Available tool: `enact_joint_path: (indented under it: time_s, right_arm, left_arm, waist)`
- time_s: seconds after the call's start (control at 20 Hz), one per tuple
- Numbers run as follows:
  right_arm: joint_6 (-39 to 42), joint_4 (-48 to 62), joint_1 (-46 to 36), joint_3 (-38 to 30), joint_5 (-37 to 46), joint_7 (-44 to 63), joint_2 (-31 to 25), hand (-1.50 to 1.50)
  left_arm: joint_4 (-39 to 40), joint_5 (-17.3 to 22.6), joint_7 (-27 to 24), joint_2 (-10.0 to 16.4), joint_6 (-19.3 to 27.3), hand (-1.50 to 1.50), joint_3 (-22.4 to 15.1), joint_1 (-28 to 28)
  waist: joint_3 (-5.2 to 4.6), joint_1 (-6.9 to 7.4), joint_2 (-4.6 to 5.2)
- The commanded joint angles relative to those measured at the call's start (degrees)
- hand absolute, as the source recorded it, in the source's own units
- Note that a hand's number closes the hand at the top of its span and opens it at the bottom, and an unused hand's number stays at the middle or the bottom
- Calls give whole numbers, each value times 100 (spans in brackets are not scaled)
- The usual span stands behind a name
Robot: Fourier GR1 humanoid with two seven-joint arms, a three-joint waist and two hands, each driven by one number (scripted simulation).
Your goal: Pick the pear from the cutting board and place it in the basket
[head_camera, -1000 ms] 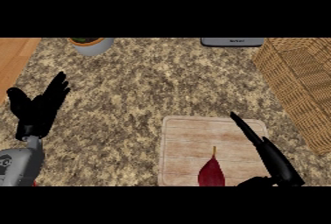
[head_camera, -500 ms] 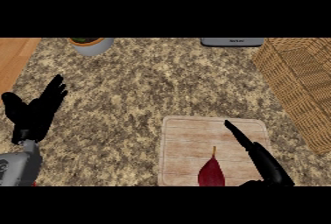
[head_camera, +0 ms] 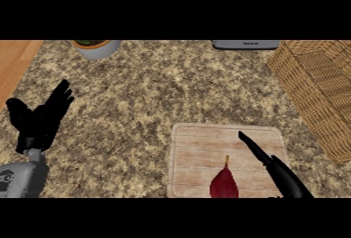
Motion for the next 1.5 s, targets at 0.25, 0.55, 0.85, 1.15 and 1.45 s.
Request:
enact_joint_path:
  time_s: [0.25, 0.55, 0.85, 1.15, 1.45]
  right_arm:
    - [-183, -43, 394, 98, 467, -359, -77, -150]
    - [-773, 622, -47, 515, 1136, -20, 511, -150]
    - [-1156, 1408, -337, 947, 1864, -521, 510, 150]
    - [-746, 922, -609, 908, 1840, 177, 590, 150]
    - [-1211, 1549, -1277, 545, 2029, 1019, 1014, 150]
  left_arm:
    - [91, 170, 181, 187, -393, 0, 399, -224]
    - [336, -195, -229, -40, -323, 0, 270, -121]
    - [-312, -159, 41, -206, -228, 0, 184, 215]
    - [-373, -285, 425, -188, -230, 0, 143, -150]
    - [-101, -222, 102, -215, -340, 0, 273, -112]
  waist:
    - [0, -4, -1]
    - [0, 3, 3]
    - [3, 55, -1]
    - [0, 16, -1]
    - [-1, 87, 15]
